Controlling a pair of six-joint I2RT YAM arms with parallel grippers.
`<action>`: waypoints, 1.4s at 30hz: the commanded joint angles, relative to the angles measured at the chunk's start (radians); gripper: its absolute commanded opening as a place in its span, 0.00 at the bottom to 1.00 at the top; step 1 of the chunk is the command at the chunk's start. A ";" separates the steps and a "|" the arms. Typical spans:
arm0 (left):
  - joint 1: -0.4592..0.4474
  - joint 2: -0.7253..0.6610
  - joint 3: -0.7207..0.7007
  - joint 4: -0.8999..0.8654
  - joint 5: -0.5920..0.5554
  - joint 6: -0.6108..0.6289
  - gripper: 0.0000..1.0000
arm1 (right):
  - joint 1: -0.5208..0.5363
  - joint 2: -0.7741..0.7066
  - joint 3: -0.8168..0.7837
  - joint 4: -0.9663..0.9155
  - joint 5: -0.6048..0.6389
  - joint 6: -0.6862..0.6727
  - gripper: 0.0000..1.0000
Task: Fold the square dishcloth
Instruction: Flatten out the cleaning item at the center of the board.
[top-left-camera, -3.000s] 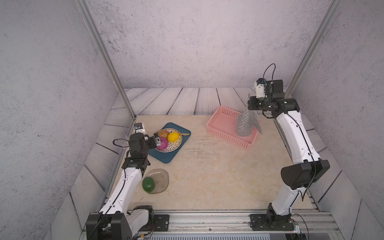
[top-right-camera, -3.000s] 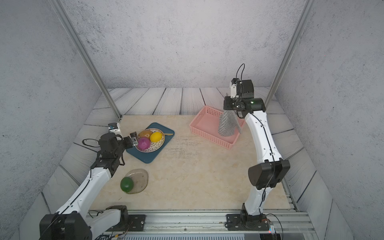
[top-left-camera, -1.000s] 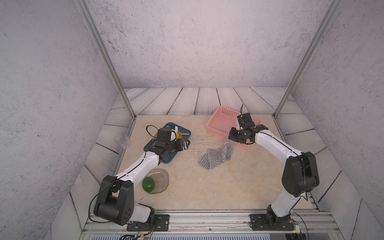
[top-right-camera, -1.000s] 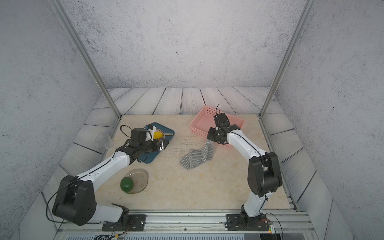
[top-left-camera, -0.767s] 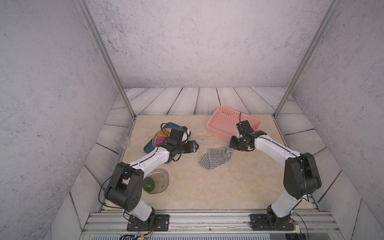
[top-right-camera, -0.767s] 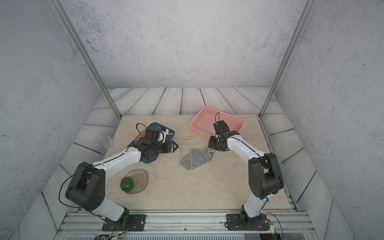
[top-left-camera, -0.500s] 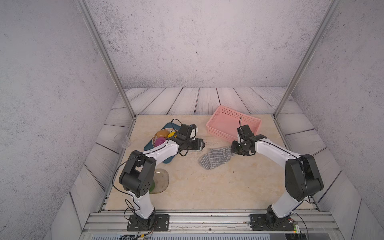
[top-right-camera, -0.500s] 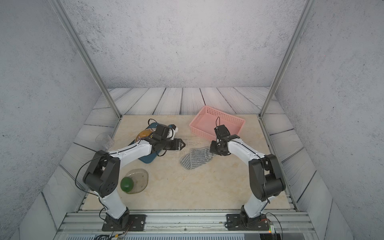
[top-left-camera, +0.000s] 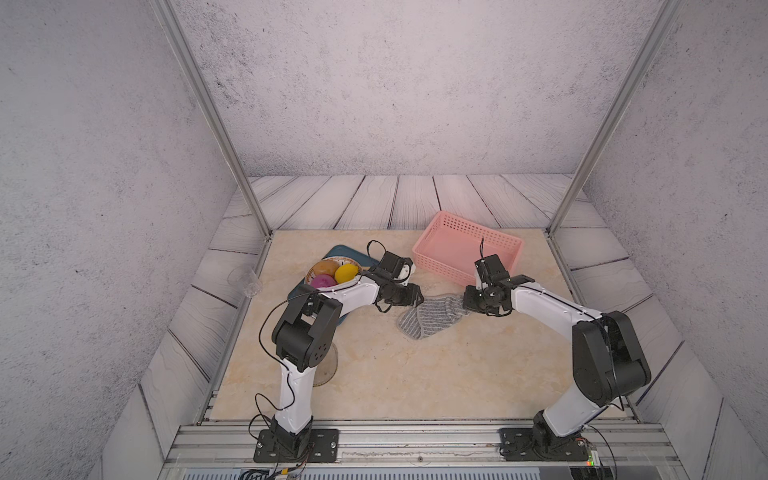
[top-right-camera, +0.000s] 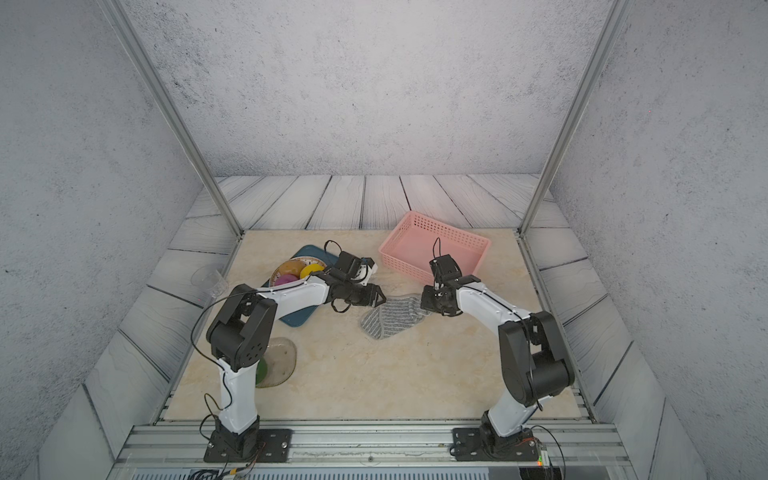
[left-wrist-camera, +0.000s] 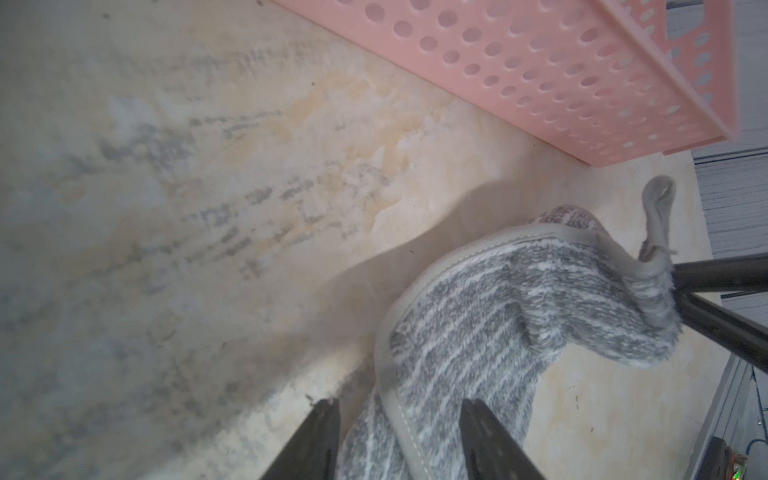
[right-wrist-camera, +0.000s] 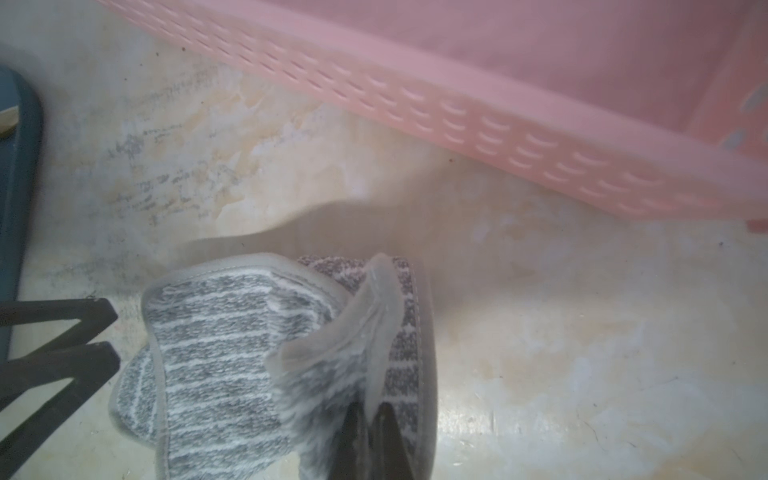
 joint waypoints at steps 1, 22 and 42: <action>-0.003 0.034 0.044 -0.024 0.012 0.017 0.52 | 0.001 -0.033 -0.017 0.002 0.022 -0.012 0.00; -0.003 0.087 0.079 0.006 0.068 -0.017 0.00 | 0.001 -0.053 -0.031 -0.002 0.040 -0.021 0.01; 0.001 -0.443 -0.108 -0.060 -0.089 0.031 0.00 | 0.002 -0.357 -0.047 -0.079 0.186 -0.151 0.00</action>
